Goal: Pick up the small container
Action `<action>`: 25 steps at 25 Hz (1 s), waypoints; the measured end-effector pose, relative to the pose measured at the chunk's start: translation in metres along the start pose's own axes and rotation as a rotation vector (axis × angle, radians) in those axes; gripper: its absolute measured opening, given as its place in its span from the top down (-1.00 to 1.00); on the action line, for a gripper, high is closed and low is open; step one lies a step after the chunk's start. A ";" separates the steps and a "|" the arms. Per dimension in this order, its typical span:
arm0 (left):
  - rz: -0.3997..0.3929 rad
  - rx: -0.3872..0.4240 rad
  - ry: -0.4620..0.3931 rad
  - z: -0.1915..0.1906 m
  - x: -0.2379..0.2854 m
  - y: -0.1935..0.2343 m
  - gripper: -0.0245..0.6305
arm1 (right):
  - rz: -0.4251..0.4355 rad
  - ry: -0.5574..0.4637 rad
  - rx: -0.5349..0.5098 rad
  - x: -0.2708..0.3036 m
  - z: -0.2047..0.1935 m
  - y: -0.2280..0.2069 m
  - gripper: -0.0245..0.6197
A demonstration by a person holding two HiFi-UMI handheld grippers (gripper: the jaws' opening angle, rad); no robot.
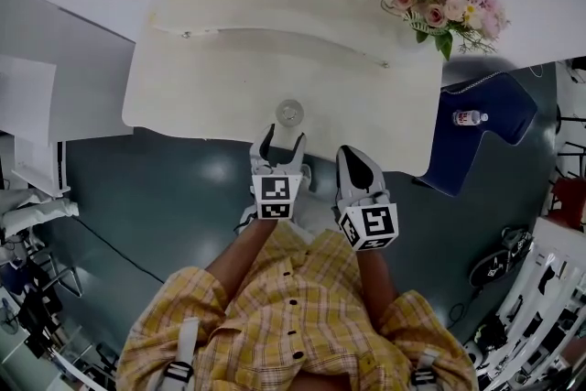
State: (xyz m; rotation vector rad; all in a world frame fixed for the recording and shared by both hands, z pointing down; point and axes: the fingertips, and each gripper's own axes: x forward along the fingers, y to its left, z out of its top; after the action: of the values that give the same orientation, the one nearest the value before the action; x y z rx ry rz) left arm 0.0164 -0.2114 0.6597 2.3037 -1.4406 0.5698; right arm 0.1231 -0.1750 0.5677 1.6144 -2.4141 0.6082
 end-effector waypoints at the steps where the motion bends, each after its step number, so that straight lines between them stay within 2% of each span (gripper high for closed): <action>1: 0.002 0.001 0.004 -0.002 0.003 0.002 0.08 | 0.003 0.003 -0.001 0.002 -0.001 0.001 0.92; 11: 0.010 -0.008 0.033 -0.017 0.036 0.012 -0.15 | 0.023 0.029 -0.006 0.015 -0.010 0.004 0.91; 25: 0.056 -0.005 0.052 -0.030 0.069 0.019 -0.16 | 0.022 0.054 -0.004 0.015 -0.022 -0.004 0.91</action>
State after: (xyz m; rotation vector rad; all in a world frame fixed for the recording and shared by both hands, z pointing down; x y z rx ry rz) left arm 0.0224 -0.2568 0.7229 2.2340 -1.4844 0.6367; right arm 0.1188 -0.1794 0.5940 1.5508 -2.3960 0.6418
